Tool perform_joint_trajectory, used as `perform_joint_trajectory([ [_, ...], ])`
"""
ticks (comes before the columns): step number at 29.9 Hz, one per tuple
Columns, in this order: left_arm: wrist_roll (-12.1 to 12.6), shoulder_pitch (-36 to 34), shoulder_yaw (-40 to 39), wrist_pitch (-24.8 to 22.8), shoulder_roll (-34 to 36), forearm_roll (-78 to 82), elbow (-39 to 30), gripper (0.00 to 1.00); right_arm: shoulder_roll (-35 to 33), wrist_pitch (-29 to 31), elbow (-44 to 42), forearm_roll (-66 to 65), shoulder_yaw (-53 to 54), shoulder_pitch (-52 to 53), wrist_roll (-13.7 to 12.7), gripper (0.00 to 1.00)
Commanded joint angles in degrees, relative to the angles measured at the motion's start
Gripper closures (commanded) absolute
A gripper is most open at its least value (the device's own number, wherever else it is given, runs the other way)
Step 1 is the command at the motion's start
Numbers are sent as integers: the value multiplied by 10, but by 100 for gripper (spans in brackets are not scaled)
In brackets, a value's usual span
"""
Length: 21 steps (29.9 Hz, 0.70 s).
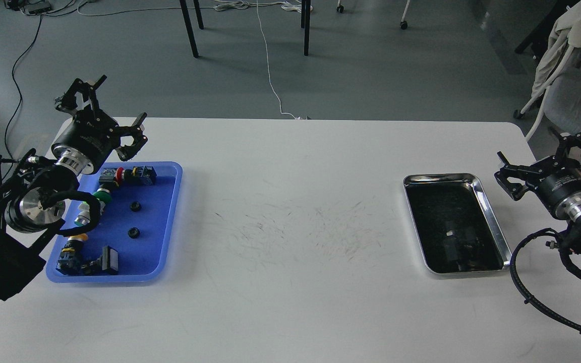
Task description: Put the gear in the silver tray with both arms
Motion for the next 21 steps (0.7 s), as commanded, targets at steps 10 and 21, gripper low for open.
perform_joint_trajectory([
  [10,-14,-9,-7,-6,-4,-2,11,1,4,6,-1,-3,-2,17,33,1],
  [21,-18,-9,-38,-30,-19,5,65,1,2,25,-1,-4,-3,23,34,1],
])
